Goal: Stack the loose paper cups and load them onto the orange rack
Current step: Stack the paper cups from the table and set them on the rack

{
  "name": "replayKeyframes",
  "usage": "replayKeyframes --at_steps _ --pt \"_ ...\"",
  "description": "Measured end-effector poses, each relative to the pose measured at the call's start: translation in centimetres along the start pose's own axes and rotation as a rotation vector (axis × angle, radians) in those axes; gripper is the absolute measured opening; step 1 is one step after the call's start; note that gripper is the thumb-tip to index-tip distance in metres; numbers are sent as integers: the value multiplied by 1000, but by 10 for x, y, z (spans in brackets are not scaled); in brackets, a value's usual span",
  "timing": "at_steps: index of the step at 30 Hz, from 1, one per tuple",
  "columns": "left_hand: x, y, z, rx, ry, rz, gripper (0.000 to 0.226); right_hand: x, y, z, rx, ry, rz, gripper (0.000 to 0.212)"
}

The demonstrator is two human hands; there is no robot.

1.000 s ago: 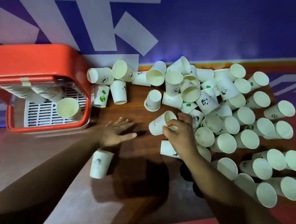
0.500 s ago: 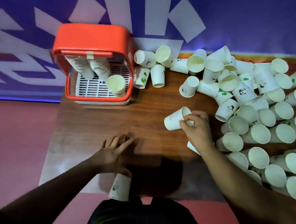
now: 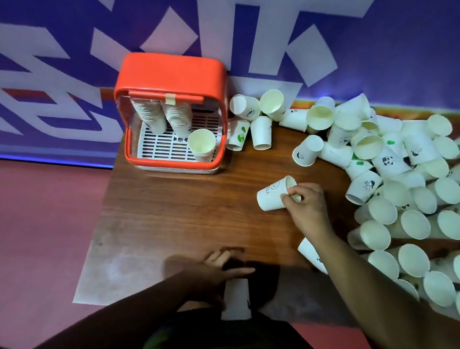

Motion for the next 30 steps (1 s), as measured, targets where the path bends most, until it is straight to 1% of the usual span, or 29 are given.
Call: replayKeyframes --at_steps 1,2,3,4,5,6,7,9,11,12,14,16,18,20,23,27,30 --pt "-7 -7 4 82 -2 55 92 -3 -2 1 19 -2 0 11" --pt "-13 -13 8 105 24 45 79 -6 -4 3 35 -3 -3 12" --pt "-19 -22 9 167 60 19 66 -8 -5 4 43 -3 -9 13" --pt "-24 -23 13 210 41 16 58 -11 -6 5 48 0 -14 13" --pt "-23 -20 21 230 -21 67 54 -14 -6 7 54 4 -15 12" --pt "-24 -20 23 236 -57 103 51 -16 -6 8 59 9 -14 11" --pt "-27 -14 27 213 -75 90 47 -18 -6 10 58 11 -13 11" --pt "-31 5 33 137 -78 -88 42 -21 -3 14 41 9 -13 11" --pt "-48 22 32 48 -163 -183 48 -22 0 19 22 7 -26 13" --pt "-57 31 27 5 -224 -230 54 -22 2 23 15 7 -33 15" --pt "-66 66 17 -148 -312 -395 69 -18 10 30 -8 23 -48 16" --pt "-83 101 2 -266 -491 -579 80 -12 26 36 -57 44 -58 15" --pt "-97 131 -11 -331 -682 -766 84 -6 44 41 -104 59 -51 15" --pt "-114 150 -26 -396 -794 -891 84 4 60 43 -124 87 -25 16" --pt "-140 170 -39 -430 -896 -1038 73 23 79 47 -114 124 38 19" --pt "-166 197 -53 -473 -1078 -1094 67 46 102 51 -103 122 117 40" --pt "-185 211 -54 -501 -1148 -1081 64 59 116 54 -103 119 152 52"
Point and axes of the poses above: each hand's wrist, its own z-axis towards the middle knuckle, its own x-axis out of the palm, y = z × x, the point moved 8 cm from there along z, towards the middle knuckle, and after that the axes turned 11 degrees about z, right-handed, at the moved point
